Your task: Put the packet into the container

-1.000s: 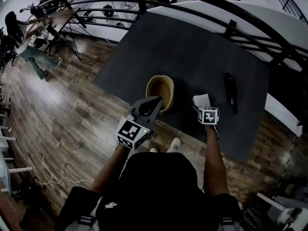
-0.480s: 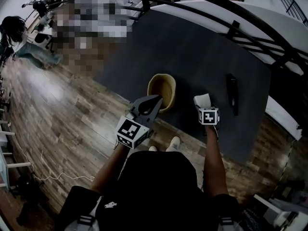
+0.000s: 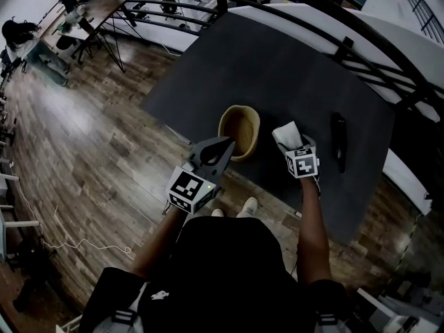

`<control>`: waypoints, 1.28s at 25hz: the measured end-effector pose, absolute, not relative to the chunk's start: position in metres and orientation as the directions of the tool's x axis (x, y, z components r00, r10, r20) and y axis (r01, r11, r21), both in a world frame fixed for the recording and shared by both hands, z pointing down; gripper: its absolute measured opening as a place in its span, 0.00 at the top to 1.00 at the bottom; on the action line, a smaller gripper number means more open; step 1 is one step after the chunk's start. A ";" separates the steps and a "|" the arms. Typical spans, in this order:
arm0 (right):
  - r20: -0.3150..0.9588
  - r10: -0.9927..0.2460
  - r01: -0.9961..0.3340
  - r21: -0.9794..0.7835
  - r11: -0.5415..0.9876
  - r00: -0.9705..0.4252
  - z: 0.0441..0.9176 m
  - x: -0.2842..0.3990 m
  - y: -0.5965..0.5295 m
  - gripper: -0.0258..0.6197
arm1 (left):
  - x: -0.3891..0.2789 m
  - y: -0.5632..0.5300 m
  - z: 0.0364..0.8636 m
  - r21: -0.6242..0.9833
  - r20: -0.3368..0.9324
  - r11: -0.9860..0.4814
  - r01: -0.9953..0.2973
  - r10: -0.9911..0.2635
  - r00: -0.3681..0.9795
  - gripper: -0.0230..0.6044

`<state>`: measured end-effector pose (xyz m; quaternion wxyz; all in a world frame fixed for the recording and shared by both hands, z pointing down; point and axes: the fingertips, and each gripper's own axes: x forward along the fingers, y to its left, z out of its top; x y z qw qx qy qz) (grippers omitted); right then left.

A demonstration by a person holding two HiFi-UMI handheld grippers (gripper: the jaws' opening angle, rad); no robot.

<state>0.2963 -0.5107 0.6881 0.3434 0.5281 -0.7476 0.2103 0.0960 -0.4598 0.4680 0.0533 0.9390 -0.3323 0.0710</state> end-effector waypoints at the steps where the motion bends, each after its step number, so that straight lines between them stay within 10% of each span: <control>1: 0.726 -0.649 -0.919 0.061 0.390 -0.227 0.681 0.288 -0.517 0.38 | 0.094 -0.460 0.468 0.054 0.168 -0.768 -0.639 -0.623 0.764 0.96; 17: 0.718 -0.455 -0.527 0.144 0.837 -0.526 0.647 0.132 -0.558 0.38 | 0.029 -0.456 0.466 0.034 0.186 -0.624 -0.781 -0.764 0.618 0.96; 32: 0.823 -0.263 -0.332 0.097 0.938 -0.504 0.701 0.107 -0.546 0.38 | -0.004 -0.446 0.464 0.015 0.197 -0.516 -0.857 -0.838 0.508 0.96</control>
